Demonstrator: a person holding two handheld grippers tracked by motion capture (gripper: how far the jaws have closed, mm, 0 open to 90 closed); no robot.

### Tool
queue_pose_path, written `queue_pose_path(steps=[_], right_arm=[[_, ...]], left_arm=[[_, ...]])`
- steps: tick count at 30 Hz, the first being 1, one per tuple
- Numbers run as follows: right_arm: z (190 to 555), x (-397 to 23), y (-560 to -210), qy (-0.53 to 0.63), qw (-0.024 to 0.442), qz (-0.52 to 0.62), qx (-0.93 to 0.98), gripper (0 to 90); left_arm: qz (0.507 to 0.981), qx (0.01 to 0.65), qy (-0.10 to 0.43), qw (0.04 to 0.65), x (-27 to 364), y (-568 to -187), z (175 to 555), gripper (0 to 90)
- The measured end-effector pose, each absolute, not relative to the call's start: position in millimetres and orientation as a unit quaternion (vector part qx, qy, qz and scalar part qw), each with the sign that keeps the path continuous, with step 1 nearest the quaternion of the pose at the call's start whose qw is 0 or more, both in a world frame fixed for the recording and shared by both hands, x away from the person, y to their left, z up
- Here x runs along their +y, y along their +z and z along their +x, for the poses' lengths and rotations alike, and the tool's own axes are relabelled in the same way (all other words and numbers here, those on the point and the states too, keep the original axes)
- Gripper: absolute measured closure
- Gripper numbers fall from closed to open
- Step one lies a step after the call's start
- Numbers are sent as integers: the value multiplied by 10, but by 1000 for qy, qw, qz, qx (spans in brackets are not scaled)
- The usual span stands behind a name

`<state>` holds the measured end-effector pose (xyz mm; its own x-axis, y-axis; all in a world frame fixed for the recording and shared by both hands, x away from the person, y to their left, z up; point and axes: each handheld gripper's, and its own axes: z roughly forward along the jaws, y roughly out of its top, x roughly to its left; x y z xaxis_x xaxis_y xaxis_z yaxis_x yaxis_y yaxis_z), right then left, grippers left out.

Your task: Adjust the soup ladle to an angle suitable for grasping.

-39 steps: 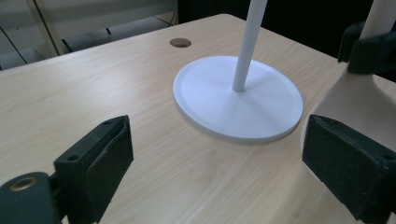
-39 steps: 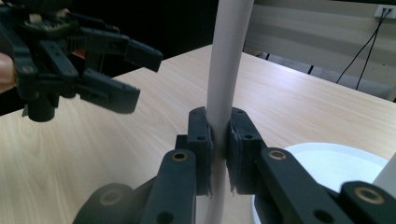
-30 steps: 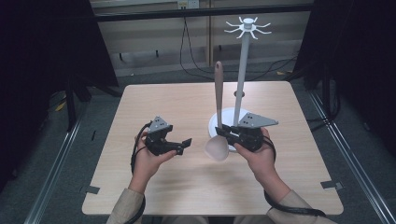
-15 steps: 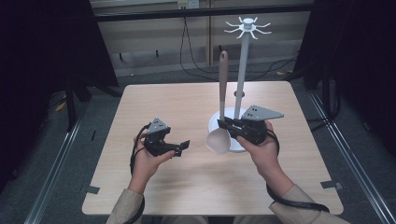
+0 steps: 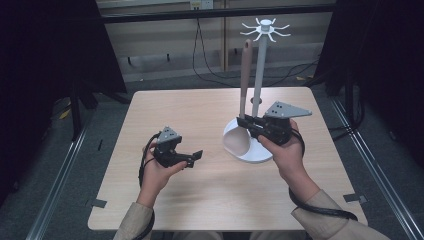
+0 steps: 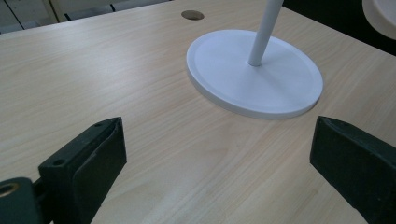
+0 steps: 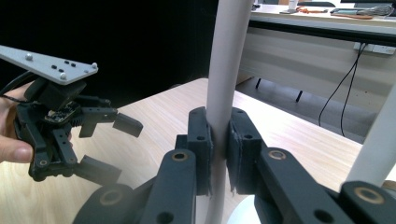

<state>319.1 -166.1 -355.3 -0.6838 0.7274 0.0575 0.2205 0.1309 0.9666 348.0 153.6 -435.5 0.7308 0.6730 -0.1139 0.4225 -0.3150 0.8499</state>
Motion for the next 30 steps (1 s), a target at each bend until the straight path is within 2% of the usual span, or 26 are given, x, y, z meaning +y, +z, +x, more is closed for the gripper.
queue_pose_path(steps=[30], right_arm=[[3291,-1746,-3576,571,218,345,712,812]], left_arm=[[802,342,135,470,1526,-4361,3482,39]])
